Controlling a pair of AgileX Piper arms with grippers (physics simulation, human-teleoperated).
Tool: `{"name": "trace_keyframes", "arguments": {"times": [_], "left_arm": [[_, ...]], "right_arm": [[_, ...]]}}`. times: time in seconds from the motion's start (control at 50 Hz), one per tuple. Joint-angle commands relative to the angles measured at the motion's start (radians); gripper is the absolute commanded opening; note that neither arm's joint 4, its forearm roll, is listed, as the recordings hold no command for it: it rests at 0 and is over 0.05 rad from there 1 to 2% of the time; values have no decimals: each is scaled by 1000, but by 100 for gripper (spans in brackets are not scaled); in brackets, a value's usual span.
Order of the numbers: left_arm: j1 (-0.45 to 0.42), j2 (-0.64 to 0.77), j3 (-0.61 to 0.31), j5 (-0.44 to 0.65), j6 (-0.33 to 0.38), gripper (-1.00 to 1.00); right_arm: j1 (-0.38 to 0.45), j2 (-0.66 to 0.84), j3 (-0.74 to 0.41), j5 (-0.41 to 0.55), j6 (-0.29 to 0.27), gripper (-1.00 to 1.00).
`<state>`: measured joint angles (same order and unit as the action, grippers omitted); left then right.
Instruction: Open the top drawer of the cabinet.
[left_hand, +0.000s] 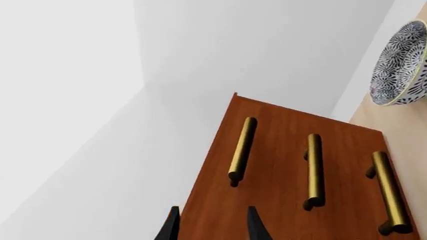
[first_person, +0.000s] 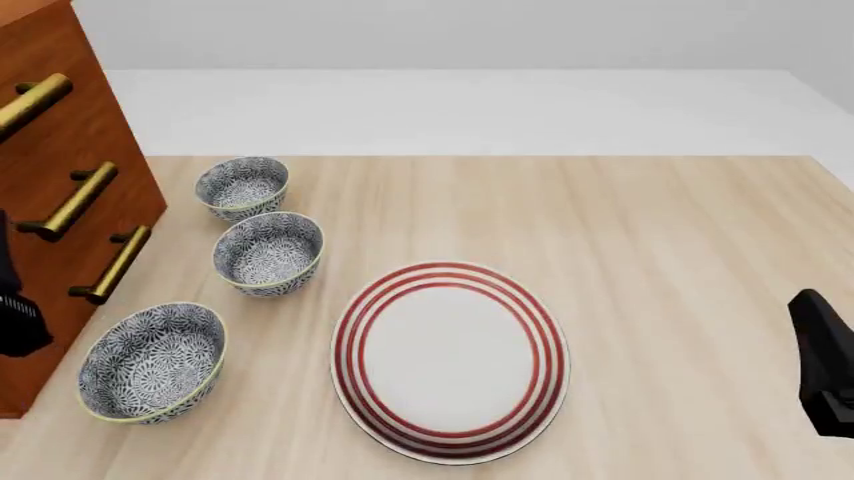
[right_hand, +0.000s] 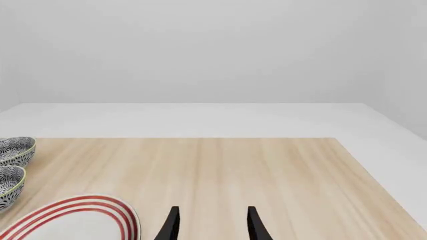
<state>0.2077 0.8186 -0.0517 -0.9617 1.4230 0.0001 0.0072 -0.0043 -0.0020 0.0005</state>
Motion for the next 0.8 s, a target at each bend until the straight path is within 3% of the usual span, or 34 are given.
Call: {"name": "trace_keyframes", "arguments": {"times": [0.02, 0.3, 0.8], "left_arm": [[41, -26, -90, 156, -20, 100], [32, -60, -155, 262, 14, 100], [36, -17, -203, 331, 69, 100]], "right_arm": [[0, 0, 0, 0, 0, 100], [0, 0, 0, 0, 0, 100], [0, 0, 0, 0, 0, 100]]}}
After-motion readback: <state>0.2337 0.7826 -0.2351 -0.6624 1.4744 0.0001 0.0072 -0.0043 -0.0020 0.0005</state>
